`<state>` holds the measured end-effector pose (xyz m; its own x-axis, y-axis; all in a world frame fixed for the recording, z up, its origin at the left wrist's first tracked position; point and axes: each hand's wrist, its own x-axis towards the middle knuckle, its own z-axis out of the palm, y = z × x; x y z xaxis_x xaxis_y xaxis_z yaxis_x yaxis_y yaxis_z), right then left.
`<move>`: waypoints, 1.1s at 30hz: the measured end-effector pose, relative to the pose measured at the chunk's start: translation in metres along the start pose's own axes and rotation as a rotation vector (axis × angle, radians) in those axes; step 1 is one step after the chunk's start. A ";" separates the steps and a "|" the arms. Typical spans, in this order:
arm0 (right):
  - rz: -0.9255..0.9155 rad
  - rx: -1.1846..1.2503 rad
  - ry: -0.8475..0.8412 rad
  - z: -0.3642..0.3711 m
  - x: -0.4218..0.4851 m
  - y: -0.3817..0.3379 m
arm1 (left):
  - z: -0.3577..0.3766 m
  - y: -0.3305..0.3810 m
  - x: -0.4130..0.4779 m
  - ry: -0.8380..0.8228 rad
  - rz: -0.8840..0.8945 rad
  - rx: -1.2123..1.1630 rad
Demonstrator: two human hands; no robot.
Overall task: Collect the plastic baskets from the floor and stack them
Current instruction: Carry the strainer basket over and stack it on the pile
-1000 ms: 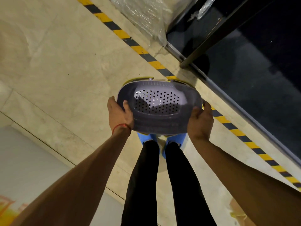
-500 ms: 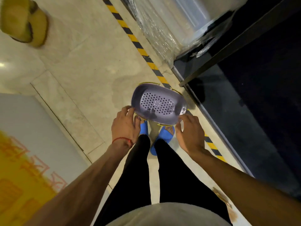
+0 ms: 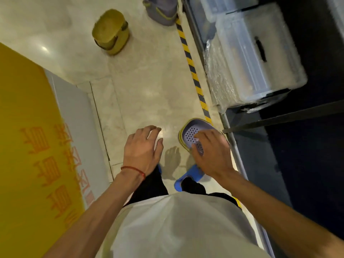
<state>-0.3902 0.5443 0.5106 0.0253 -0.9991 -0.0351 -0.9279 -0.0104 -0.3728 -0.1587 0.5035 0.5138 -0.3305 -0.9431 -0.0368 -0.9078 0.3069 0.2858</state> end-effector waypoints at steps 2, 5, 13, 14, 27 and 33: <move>0.022 0.015 0.011 -0.012 0.025 -0.029 | -0.022 -0.022 0.009 0.005 -0.010 -0.006; 0.013 0.040 0.003 -0.018 0.063 -0.068 | -0.054 -0.060 0.026 0.026 -0.032 -0.001; 0.008 0.035 0.048 -0.013 0.160 -0.146 | -0.121 -0.155 0.090 0.093 -0.068 0.026; 0.008 0.026 0.056 -0.013 0.173 -0.153 | -0.126 -0.163 0.099 0.107 -0.064 0.034; -0.088 0.133 0.108 0.005 0.380 -0.165 | -0.148 -0.237 0.248 0.072 -0.146 0.075; -0.167 0.198 0.064 0.002 0.507 -0.154 | -0.160 -0.255 0.353 0.045 -0.264 0.111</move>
<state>-0.2338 0.0398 0.5481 0.1429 -0.9848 0.0988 -0.8216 -0.1737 -0.5430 -0.0023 0.0716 0.5812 -0.0695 -0.9962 -0.0530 -0.9845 0.0599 0.1649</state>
